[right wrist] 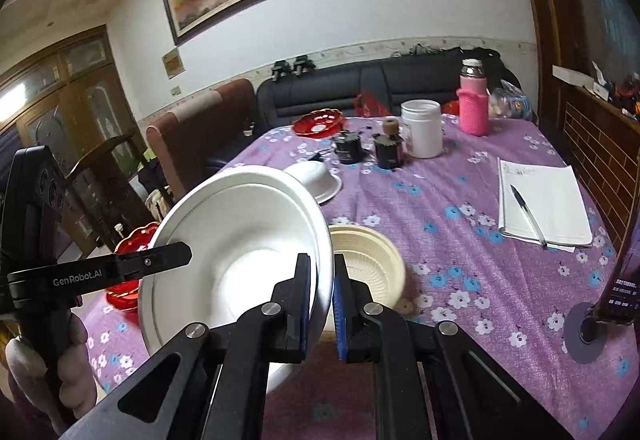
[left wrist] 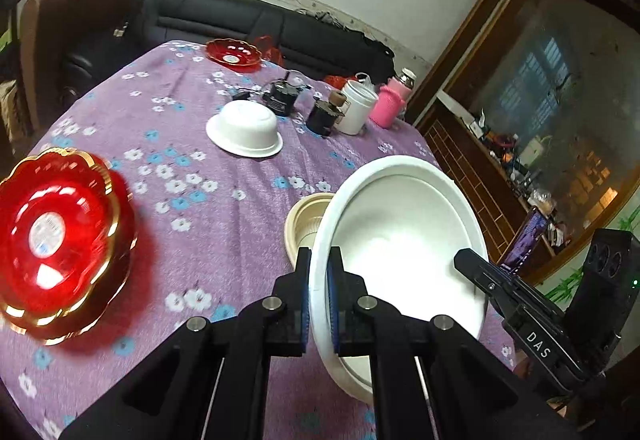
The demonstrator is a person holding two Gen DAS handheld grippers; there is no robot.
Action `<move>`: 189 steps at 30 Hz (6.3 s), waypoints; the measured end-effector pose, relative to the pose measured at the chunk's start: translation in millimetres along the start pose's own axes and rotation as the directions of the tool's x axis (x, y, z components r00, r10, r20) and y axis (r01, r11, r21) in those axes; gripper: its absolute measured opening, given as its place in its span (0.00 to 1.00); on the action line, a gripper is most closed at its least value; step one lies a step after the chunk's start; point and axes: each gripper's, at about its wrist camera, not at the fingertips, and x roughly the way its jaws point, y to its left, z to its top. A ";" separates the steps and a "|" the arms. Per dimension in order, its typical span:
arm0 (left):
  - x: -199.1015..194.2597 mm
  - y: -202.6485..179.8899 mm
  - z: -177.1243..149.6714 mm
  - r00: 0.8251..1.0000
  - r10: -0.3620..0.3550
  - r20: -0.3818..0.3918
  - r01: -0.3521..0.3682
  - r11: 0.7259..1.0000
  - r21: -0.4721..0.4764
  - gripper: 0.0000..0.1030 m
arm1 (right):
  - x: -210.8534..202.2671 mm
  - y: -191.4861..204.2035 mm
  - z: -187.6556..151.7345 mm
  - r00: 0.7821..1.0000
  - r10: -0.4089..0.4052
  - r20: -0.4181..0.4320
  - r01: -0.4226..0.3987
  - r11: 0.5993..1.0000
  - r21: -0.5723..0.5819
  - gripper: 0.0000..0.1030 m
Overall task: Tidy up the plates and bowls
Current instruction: 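Carry the large white bowl over the red plate stack with both grippers, then lower the white bowl onto the red plates and open both grippers, then move both grippers to the rim of the beige bowl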
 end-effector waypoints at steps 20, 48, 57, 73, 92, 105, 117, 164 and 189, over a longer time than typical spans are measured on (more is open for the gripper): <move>-104.6 79.7 -24.1 0.931 0.285 0.230 -0.263 0.957 -0.121 0.09 | 42.1 129.4 1.9 0.989 0.138 -0.059 -0.143 0.985 -0.098 0.11; -111.8 167.8 0.2 0.826 0.515 0.228 -0.483 0.856 -0.183 0.14 | 141.6 225.2 21.5 0.974 0.155 -0.168 -0.184 0.967 -0.176 0.11; -77.0 185.5 23.0 0.818 0.557 0.148 -0.538 0.830 -0.148 0.15 | 191.1 216.0 29.1 0.958 0.144 -0.248 -0.173 0.980 -0.100 0.11; -51.4 200.4 33.1 0.809 0.580 0.092 -0.565 0.811 -0.152 0.33 | 223.3 209.4 21.7 0.942 0.138 -0.306 -0.167 0.984 -0.069 0.11; -95.0 185.5 23.8 0.816 0.546 0.191 -0.495 0.830 -0.257 0.63 | 207.8 195.7 27.2 0.953 0.177 -0.245 -0.182 0.983 0.003 0.27; -120.7 122.0 9.6 0.822 0.487 0.295 -0.441 0.872 -0.212 0.73 | 141.1 159.5 15.9 0.965 0.190 -0.182 -0.190 0.982 0.019 0.36; -92.7 37.8 -9.7 0.879 0.389 0.276 -0.402 0.915 -0.010 0.73 | 89.4 91.8 -1.3 0.981 0.144 -0.133 -0.134 0.988 0.084 0.38; 105.2 -22.0 -26.7 0.959 0.245 -0.142 -0.237 0.969 0.073 0.73 | 86.1 -133.3 -22.5 0.993 -0.095 -0.066 0.112 0.924 0.364 0.45; 161.6 2.2 -18.7 0.942 0.215 -0.257 -0.231 0.973 -0.033 0.73 | 93.4 -127.3 -31.7 0.996 -0.025 -0.089 0.059 0.916 0.397 0.45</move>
